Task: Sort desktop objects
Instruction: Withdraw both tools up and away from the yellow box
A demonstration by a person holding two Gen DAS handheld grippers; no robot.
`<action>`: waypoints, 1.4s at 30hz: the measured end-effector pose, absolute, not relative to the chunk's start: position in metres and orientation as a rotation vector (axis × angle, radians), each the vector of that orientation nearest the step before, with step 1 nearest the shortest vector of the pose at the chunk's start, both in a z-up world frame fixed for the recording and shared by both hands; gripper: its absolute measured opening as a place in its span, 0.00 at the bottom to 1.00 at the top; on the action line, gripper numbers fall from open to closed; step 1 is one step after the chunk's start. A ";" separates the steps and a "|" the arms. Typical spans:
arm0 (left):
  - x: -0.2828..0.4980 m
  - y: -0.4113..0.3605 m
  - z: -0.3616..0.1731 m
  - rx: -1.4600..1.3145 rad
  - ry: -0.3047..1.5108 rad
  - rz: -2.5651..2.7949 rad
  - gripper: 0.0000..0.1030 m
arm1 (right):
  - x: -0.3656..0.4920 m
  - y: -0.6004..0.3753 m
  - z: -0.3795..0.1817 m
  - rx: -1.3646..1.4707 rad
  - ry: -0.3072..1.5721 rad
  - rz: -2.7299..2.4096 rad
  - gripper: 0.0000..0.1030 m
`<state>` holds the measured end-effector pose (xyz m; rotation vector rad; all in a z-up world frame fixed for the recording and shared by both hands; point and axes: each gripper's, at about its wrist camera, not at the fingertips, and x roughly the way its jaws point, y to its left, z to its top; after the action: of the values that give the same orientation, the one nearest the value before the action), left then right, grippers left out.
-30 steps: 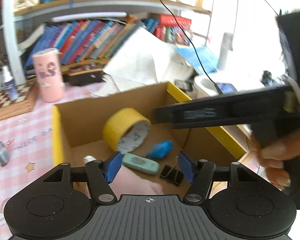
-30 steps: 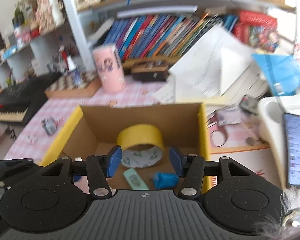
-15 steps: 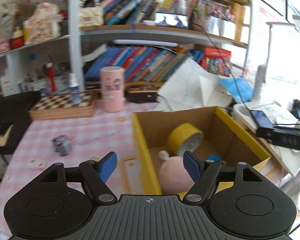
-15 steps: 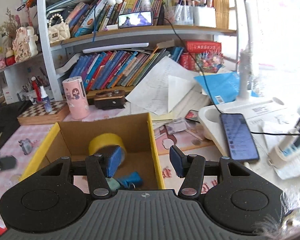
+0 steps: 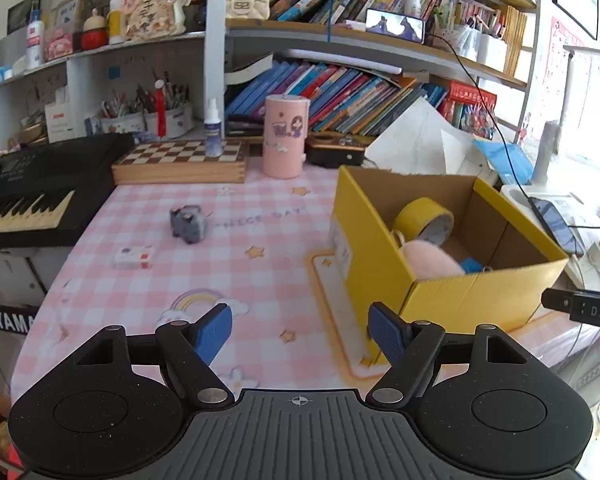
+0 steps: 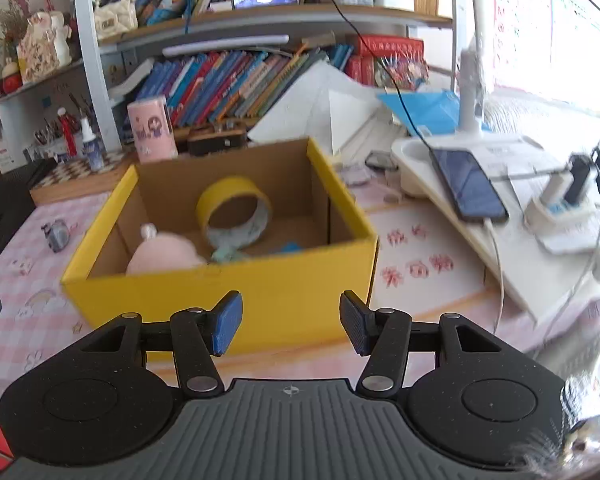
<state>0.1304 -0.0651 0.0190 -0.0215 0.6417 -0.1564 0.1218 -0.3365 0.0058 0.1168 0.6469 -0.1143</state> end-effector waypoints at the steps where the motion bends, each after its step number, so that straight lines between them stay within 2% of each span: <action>1: 0.127 -0.061 0.017 -0.022 0.647 -0.155 0.75 | 0.117 -0.330 0.004 0.116 0.654 -0.116 0.50; 10: 0.095 -0.027 -0.004 -0.019 0.741 -0.159 0.75 | 0.078 -0.269 -0.008 0.086 0.693 -0.082 0.52; 20: 0.071 0.004 -0.009 -0.007 0.760 -0.188 0.75 | 0.047 -0.220 -0.011 0.070 0.707 -0.047 0.55; 30: 0.048 0.038 -0.010 -0.016 0.758 -0.159 0.78 | 0.040 -0.183 -0.014 0.060 0.723 0.010 0.57; 33: 0.043 0.048 -0.009 -0.020 0.759 -0.134 0.81 | 0.040 -0.171 -0.016 0.052 0.732 0.040 0.57; 42: 0.035 0.079 -0.005 -0.037 0.734 -0.073 0.82 | 0.044 -0.138 -0.016 0.018 0.731 0.117 0.61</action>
<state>0.0346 0.0786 -0.0052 -0.0367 0.7336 -0.0730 0.0437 -0.1380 -0.0157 0.0177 0.7312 0.1166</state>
